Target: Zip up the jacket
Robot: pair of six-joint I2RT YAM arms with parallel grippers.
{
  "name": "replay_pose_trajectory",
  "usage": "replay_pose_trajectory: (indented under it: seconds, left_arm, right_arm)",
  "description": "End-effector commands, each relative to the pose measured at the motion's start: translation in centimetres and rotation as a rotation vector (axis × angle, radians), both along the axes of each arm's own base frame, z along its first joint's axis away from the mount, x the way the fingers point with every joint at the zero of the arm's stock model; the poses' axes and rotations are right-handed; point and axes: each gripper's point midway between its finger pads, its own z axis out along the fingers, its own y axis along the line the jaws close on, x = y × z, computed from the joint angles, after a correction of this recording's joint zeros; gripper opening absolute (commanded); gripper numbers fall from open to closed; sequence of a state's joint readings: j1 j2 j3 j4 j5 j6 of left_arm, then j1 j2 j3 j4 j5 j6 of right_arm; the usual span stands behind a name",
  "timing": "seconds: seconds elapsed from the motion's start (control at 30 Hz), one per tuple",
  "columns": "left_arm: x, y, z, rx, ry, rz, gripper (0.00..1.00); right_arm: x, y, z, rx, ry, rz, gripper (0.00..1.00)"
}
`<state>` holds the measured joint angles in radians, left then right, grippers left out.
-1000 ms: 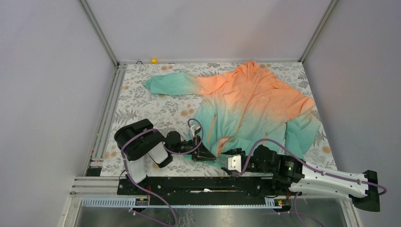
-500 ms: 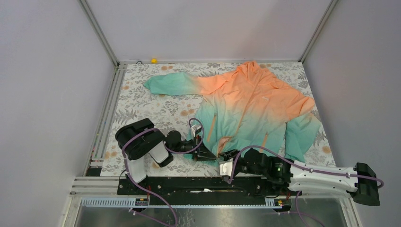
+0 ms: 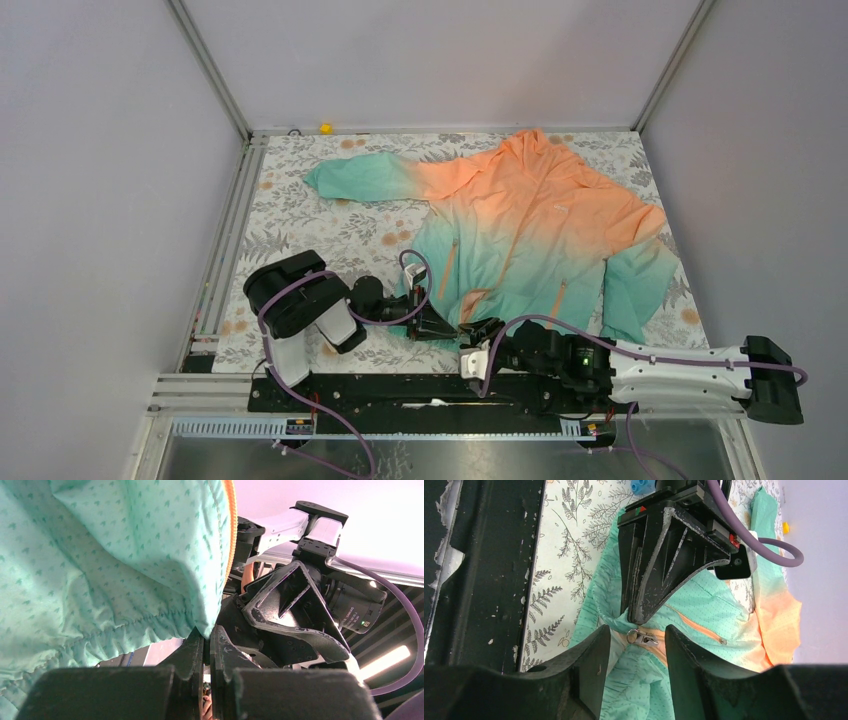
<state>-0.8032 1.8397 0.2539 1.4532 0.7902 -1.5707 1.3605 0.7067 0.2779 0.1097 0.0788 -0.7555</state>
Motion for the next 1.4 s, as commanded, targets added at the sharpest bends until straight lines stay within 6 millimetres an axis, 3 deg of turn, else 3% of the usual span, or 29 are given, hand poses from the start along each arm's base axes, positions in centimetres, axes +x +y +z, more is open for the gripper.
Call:
replay_pose_trajectory:
  seconds: [0.0,0.93,1.37]
  left_arm:
    - [0.0,0.0,3.3,-0.128,-0.125,-0.013,0.00]
    - [0.0,0.1,4.0,-0.143,-0.136,-0.002,0.00]
    - [0.0,0.3,4.1,-0.144,-0.138,0.004,0.00]
  right_arm:
    - [0.5,0.4,0.7,0.027,-0.047,-0.020,0.51]
    - [1.5,0.2,-0.3,-0.027,-0.089,-0.075,0.42]
    - [1.6,0.5,0.6,0.033,-0.083,-0.091,0.35]
